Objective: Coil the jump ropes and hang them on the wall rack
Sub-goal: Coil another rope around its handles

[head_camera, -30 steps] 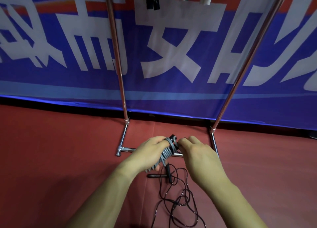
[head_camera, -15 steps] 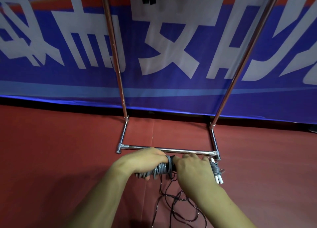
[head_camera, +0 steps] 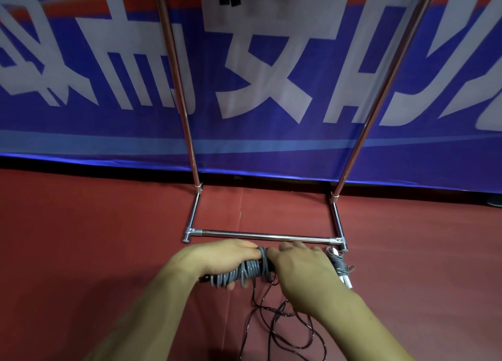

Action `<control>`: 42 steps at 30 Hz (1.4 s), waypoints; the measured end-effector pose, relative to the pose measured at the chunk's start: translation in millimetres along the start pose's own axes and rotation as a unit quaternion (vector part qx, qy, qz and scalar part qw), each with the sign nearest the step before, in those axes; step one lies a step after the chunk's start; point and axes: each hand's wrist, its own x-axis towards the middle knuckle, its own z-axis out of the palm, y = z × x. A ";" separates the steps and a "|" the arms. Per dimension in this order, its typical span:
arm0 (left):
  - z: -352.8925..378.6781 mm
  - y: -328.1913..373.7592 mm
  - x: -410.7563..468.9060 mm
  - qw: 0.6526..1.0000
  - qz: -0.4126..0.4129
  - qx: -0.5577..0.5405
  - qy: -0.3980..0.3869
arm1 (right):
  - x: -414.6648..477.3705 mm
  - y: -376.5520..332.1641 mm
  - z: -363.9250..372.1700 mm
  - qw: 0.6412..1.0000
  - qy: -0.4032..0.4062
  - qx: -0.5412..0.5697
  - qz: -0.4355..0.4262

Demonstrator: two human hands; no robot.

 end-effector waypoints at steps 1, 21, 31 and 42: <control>-1.6 -0.6 0.5 1.000 0.001 -0.014 0.007 | 0.4 1.2 -0.3 0.999 0.023 0.019 -0.025; -11.2 -0.9 2.7 0.992 0.019 -0.122 0.017 | 14.9 22.7 13.4 0.927 0.160 0.328 -0.086; -5.7 2.8 0.3 0.988 0.139 -0.026 0.060 | 19.0 23.3 8.8 0.884 0.175 0.433 -0.014; 12.3 10.5 11.0 0.944 0.110 0.220 0.220 | 30.5 16.8 15.8 0.873 0.198 0.438 0.088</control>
